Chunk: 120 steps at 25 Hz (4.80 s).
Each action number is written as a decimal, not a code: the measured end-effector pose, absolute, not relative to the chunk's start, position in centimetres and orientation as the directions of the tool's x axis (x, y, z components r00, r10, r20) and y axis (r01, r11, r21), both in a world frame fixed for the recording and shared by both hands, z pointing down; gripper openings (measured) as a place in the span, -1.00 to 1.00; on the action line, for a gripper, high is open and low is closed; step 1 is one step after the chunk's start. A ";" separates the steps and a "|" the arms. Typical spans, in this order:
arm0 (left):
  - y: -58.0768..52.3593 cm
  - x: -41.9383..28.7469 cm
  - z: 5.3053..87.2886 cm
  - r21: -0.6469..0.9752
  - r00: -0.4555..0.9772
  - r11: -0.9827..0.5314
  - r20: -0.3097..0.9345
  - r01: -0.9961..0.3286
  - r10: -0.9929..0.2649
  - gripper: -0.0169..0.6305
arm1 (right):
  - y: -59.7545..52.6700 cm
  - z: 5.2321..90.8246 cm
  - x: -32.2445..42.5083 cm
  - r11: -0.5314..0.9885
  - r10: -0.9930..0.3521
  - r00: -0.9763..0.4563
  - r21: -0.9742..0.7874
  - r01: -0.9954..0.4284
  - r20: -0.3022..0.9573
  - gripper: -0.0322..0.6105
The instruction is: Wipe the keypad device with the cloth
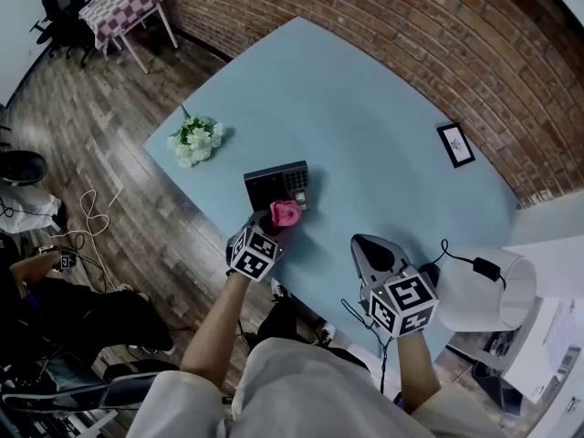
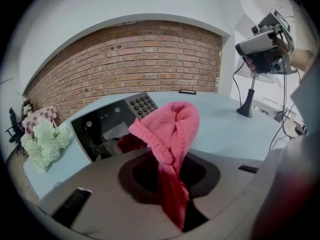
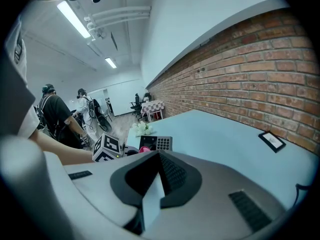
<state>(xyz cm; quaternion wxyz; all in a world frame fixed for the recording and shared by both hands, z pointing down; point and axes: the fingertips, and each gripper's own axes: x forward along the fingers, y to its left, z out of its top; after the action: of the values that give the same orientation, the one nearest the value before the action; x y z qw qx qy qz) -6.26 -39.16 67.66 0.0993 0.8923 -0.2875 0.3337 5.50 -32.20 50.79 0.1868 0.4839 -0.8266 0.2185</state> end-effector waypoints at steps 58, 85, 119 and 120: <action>-39.2 -1.7 68.2 -0.105 0.575 -0.888 0.727 -0.448 -0.376 -0.63 | -31.2 51.3 6.2 0.419 -0.717 -0.449 -0.186 -0.889 0.534 -0.87; -24.8 -9.5 49.1 -0.027 0.529 -0.568 0.333 -0.822 -0.781 -0.63 | -24.3 42.6 3.6 0.640 -0.699 -0.633 -0.103 -0.761 0.332 -0.87; -0.4 -8.7 30.4 -0.227 0.337 -0.339 0.049 -0.913 -0.940 -0.64 | -4.3 28.9 1.4 0.819 -0.573 -0.812 0.030 -0.574 0.114 -0.88; 0.0 -8.6 30.2 -0.231 0.338 -0.339 0.045 -0.912 -0.940 -0.64 | -3.8 28.9 1.3 0.821 -0.570 -0.813 0.033 -0.571 0.115 -0.88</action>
<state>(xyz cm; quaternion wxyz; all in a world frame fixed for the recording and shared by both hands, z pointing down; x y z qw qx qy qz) -8.64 0.03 30.24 -0.0824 0.8137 -0.5691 0.0852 1.34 -3.82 28.89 0.0597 0.2996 -0.9522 0.0015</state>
